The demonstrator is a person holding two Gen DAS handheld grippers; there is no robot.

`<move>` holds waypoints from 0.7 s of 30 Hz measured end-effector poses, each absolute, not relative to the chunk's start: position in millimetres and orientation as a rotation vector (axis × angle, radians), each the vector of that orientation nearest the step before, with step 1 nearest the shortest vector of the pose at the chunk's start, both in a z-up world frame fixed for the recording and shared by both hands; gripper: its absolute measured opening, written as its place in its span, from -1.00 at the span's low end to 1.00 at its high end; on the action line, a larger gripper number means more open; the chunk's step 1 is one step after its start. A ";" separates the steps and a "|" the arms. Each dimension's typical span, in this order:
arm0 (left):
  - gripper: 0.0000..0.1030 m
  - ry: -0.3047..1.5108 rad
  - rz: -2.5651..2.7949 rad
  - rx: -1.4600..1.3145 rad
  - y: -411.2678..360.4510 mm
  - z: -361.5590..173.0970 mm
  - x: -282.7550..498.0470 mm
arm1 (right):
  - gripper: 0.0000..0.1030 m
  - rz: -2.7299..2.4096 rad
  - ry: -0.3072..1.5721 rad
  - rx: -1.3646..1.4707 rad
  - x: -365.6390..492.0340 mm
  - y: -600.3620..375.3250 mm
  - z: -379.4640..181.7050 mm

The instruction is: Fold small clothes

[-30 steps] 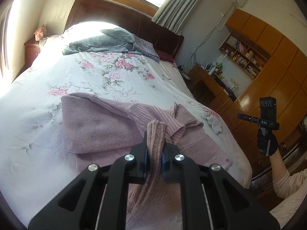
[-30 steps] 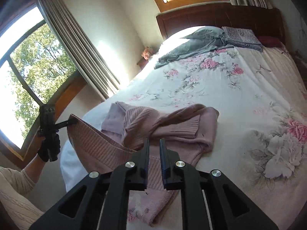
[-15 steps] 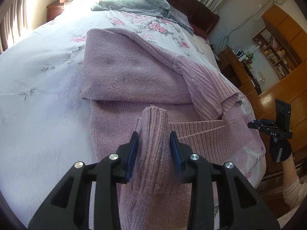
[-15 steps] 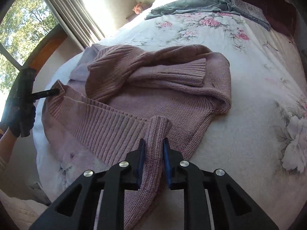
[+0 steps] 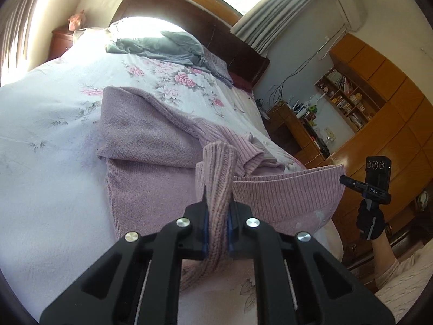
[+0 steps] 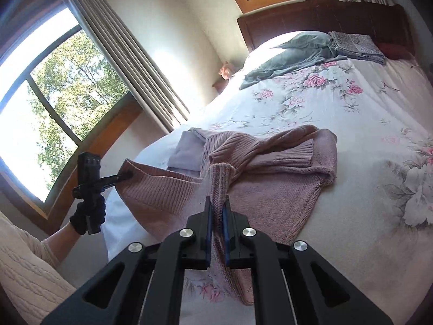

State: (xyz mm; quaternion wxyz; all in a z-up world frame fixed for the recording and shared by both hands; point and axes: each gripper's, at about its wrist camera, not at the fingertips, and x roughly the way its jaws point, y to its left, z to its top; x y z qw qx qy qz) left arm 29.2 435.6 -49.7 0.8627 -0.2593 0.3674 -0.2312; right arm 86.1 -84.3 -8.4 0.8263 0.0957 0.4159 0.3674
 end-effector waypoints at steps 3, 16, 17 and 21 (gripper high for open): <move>-0.85 0.682 -0.490 -0.570 446.8 -23.7 20.1 | -0.88 0.785 0.826 0.259 85.5 -94.9 9.7; -0.84 0.600 -0.406 -0.560 459.5 -2.1 152.5 | -0.88 0.753 0.773 0.269 212.7 -93.0 34.6; -0.84 0.621 -0.385 -0.560 461.1 -11.2 166.2 | -0.88 0.735 0.794 0.272 226.4 -90.6 25.9; -0.84 0.732 -0.284 -0.556 468.3 -58.8 214.8 | -0.88 0.700 0.919 0.308 277.2 -80.1 -24.0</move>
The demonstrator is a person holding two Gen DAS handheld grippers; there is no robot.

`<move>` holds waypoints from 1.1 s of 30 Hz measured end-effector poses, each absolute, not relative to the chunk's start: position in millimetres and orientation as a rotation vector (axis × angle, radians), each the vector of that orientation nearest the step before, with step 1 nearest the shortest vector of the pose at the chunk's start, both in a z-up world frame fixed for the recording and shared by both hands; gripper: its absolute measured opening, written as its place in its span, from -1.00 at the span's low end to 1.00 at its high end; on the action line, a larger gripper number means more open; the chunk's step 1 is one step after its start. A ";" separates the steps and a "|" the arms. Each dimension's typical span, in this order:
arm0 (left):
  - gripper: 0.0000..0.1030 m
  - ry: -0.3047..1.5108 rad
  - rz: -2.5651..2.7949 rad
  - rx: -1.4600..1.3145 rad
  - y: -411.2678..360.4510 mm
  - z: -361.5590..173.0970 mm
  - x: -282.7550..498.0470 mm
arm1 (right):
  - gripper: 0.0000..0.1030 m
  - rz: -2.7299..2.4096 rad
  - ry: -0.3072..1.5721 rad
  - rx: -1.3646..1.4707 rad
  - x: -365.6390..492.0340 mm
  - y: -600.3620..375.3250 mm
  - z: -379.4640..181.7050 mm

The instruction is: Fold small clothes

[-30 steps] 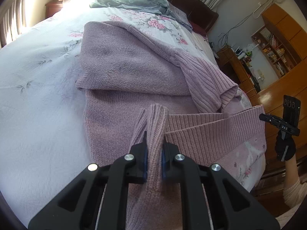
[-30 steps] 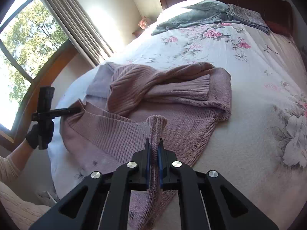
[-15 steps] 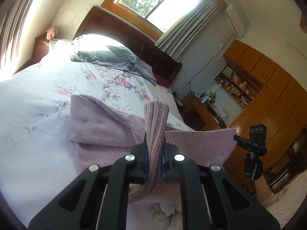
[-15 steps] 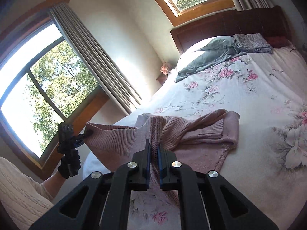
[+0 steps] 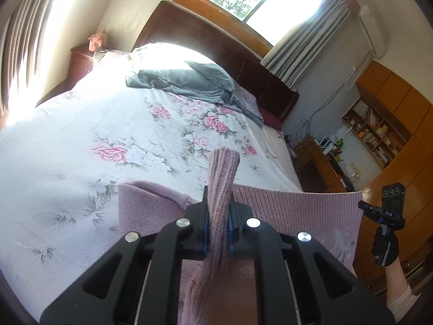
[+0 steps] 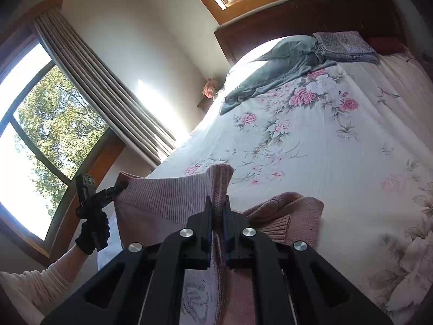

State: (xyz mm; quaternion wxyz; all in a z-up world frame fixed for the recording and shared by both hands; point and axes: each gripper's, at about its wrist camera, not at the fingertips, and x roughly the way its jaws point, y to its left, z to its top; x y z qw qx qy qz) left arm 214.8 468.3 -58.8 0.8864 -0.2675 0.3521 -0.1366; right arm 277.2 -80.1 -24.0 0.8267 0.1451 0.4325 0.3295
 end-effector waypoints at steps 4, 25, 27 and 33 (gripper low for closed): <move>-0.83 0.865 -0.225 -0.533 462.1 -104.1 250.1 | -0.88 0.629 1.040 0.324 310.3 -68.9 -77.5; -0.20 0.948 -0.236 -0.412 429.1 -72.2 139.2 | -0.03 0.603 1.255 0.289 175.1 -84.9 -109.2; -0.20 0.982 -0.240 -0.420 423.0 -85.1 127.1 | -0.14 0.580 1.297 0.277 164.4 -82.6 -122.0; -0.23 1.099 -0.177 -0.363 420.3 -128.3 112.2 | -0.78 0.538 1.285 0.222 145.8 -80.3 -125.9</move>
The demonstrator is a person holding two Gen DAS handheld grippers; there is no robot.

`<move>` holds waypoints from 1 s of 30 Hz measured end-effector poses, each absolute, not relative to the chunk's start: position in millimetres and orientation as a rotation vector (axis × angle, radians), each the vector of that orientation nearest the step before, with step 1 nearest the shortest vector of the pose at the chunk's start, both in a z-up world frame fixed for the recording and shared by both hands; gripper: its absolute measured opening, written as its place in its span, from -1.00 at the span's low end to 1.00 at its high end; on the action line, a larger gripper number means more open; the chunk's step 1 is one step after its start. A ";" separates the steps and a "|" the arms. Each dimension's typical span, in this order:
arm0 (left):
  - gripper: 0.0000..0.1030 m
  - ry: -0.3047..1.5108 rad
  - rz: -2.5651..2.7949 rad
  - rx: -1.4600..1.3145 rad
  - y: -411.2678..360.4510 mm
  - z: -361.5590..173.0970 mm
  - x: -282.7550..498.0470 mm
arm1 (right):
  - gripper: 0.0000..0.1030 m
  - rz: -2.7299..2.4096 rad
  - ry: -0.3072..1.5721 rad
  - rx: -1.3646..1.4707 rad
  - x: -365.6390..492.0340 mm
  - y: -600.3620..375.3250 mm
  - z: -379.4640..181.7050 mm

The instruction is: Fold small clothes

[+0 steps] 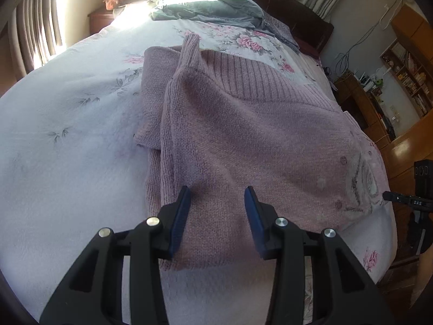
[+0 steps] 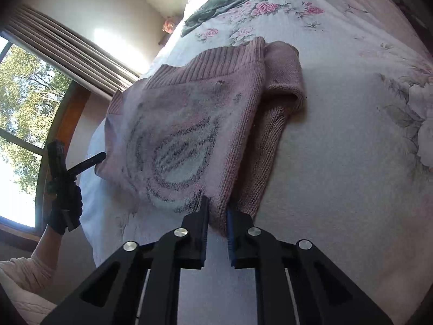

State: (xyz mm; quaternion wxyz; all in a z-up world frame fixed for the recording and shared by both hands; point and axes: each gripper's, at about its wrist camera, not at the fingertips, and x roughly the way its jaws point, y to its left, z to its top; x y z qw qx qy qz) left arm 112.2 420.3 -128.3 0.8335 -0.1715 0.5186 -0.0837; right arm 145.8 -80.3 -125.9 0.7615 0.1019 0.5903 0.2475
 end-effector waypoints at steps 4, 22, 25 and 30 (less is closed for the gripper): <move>-0.26 1.109 -0.172 -0.367 424.9 -137.1 111.2 | -0.79 0.527 1.314 0.230 144.5 -80.5 -135.4; -0.01 1.004 -0.371 -0.361 301.7 -53.2 203.5 | 0.17 0.472 1.336 0.451 229.6 -115.3 -133.8; -0.01 1.058 -0.366 -0.344 284.1 -73.5 221.0 | 0.17 0.492 1.361 0.515 238.4 -118.4 -150.2; -0.02 1.114 -0.348 -0.357 279.1 -105.9 234.7 | 0.17 0.517 1.342 0.634 249.3 -125.5 -166.9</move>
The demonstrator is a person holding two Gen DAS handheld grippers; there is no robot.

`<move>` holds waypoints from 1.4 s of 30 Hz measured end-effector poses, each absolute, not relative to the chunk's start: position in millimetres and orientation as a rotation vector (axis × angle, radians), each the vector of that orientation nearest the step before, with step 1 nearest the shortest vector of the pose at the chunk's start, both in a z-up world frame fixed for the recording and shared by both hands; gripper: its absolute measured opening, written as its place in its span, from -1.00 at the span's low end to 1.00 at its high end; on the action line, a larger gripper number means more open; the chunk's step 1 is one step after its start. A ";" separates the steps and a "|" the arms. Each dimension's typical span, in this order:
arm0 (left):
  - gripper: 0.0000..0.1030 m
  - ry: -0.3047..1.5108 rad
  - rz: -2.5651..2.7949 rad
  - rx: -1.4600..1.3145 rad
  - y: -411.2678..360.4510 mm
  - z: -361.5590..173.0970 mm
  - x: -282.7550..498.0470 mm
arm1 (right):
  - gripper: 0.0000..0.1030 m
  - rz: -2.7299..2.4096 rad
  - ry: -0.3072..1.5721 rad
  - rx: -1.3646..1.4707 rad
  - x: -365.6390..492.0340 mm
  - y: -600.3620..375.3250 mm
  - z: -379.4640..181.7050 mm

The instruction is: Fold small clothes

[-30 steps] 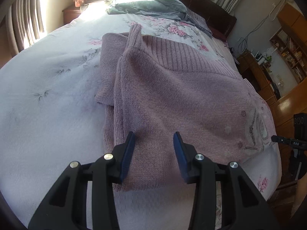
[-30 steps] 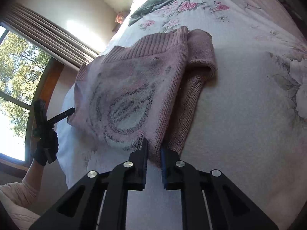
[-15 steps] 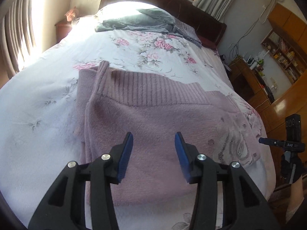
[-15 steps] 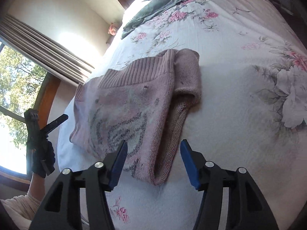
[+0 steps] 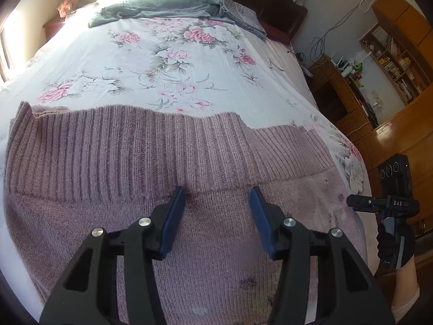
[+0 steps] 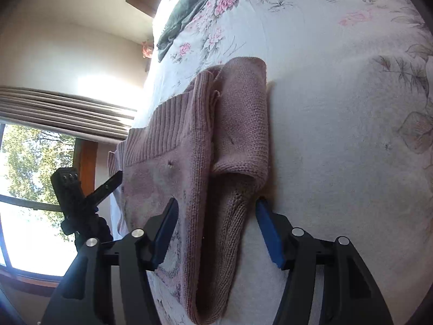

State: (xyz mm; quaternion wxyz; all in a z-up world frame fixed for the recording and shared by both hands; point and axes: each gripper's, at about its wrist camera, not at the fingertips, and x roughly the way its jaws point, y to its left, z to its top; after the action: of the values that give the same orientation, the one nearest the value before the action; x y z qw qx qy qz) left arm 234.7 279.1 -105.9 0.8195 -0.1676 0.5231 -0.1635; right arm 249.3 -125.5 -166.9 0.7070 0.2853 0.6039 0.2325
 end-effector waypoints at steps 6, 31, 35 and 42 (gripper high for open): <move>0.00 1.118 -0.368 -0.402 288.5 -117.6 234.0 | 0.14 0.551 1.306 0.732 258.7 -125.6 -180.3; -0.02 1.128 -0.512 -0.442 295.8 -122.0 218.9 | -0.78 0.530 1.169 0.771 197.4 -119.3 -140.6; -0.01 1.105 -0.502 -0.464 295.9 -129.3 222.9 | -0.78 0.530 1.170 0.864 212.2 -124.1 -161.1; 0.01 1.081 -0.488 -0.530 312.9 -114.0 208.9 | -0.78 0.653 1.114 0.825 224.2 -91.6 -102.2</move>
State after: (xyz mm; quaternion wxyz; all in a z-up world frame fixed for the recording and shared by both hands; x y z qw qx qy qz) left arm 208.9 312.9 -114.0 0.7964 -0.2466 0.5032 -0.2273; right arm 224.2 -91.6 -102.2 0.7208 0.3732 0.5040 0.2953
